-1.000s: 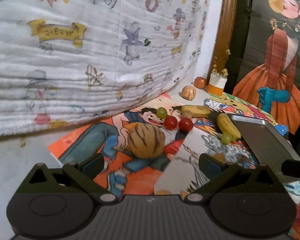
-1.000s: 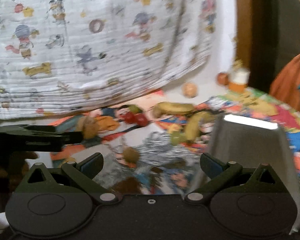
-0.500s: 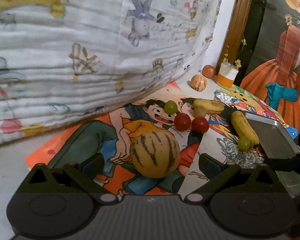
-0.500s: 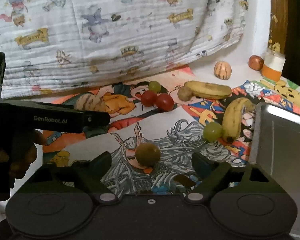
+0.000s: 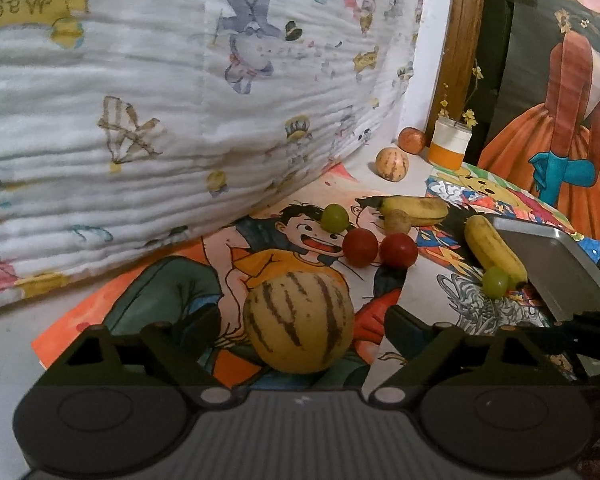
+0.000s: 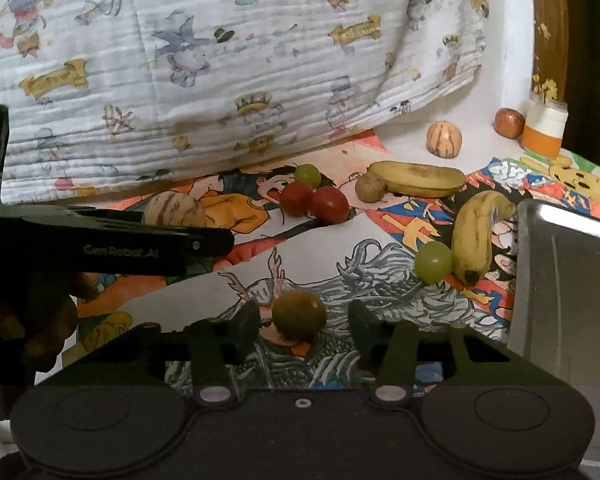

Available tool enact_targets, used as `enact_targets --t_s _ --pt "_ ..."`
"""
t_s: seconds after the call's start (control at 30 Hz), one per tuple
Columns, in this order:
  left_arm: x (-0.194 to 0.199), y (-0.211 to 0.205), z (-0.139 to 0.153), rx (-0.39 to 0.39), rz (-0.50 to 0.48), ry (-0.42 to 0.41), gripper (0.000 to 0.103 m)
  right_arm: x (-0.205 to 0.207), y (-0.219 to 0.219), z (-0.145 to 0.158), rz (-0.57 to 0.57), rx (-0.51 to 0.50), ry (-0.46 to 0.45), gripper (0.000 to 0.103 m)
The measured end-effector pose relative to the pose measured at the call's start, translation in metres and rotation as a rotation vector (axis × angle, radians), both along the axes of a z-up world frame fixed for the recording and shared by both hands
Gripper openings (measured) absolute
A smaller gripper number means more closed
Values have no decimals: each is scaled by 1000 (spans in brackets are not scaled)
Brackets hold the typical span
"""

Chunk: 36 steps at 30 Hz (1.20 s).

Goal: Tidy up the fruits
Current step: 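Grasp the striped melon with the left tool while the right tool grasps a small brown fruit, then carry the melon and brown fruit into the metal tray while both tools open to release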

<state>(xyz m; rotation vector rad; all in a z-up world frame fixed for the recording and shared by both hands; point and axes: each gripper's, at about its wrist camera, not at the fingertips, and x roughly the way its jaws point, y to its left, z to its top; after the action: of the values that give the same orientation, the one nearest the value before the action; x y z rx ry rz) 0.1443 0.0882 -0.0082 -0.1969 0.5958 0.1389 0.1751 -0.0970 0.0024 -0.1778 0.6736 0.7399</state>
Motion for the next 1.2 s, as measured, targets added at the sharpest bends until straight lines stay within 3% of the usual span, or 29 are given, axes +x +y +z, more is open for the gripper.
enact_targets --t_s 0.3,0.47,0.9,1.2 --pt "2 -6 -1 18 -26 -6 75 -4 3 -1 -4 -4 -27 38" --pt "0 -1 -1 7 -12 -11 59 -3 2 -1 -17 -1 -23 32" --pt "-6 -8 1 1 -5 -7 58 -10 -5 1 -13 44 7 31" --pt "-10 -26 10 -58 -29 15 58 -8 -54 19 -93 120 -8 31"
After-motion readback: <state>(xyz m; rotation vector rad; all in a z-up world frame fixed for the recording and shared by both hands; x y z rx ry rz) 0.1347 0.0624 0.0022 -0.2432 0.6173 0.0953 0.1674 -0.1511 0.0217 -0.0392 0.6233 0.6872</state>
